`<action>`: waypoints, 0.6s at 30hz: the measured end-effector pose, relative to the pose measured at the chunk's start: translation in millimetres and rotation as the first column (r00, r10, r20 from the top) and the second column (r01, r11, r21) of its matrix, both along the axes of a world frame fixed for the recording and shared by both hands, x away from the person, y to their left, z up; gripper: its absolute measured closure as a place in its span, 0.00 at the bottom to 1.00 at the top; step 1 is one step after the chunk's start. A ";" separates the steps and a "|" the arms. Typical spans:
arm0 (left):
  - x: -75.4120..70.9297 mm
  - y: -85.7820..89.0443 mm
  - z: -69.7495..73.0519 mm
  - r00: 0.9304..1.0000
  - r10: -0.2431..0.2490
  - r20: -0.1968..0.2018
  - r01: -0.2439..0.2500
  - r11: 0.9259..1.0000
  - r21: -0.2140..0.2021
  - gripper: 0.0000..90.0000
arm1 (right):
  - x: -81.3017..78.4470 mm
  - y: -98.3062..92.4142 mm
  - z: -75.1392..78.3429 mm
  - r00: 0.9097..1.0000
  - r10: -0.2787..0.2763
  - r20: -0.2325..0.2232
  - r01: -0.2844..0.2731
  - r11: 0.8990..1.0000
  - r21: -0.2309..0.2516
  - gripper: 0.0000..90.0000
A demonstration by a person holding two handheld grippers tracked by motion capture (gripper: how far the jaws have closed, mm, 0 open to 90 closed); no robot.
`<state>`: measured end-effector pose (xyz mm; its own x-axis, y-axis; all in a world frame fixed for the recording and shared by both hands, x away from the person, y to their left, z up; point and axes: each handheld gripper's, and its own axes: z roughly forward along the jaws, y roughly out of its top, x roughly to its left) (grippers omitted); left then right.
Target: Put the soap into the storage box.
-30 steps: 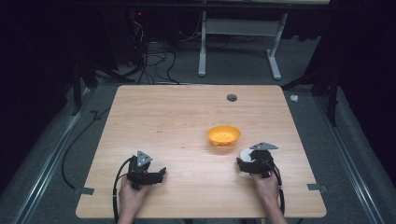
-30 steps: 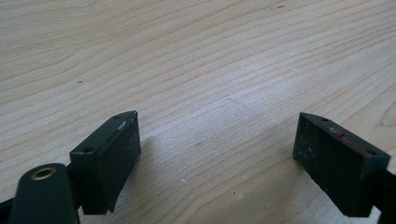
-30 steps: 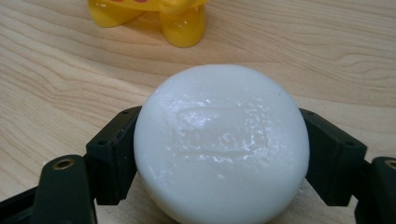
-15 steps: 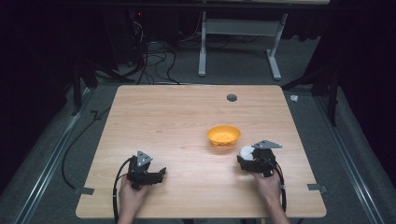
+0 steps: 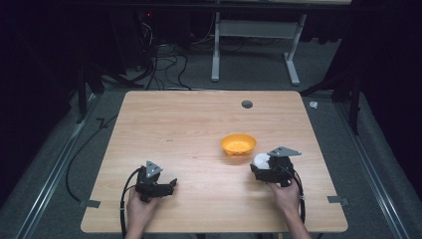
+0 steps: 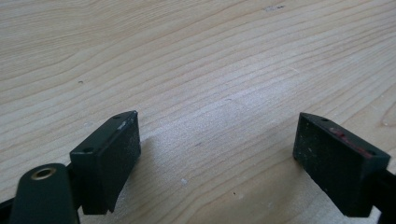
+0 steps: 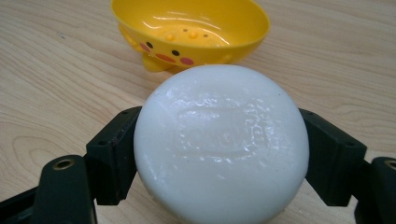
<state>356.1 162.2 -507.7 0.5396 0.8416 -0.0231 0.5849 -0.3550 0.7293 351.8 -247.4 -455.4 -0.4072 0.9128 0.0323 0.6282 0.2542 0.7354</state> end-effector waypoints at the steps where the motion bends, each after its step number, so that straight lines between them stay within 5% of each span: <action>1: 0.0 0.0 0.0 1.000 0.000 0.000 0.000 1.000 0.000 0.17 | -0.2 0.7 2.0 1.000 0.001 0.002 -0.001 1.000 0.005 0.26; 18: 0.1 0.1 0.0 1.000 0.000 0.000 0.000 1.000 0.000 0.17 | 6.9 7.6 17.6 0.999 0.029 0.016 -0.029 0.999 0.033 0.26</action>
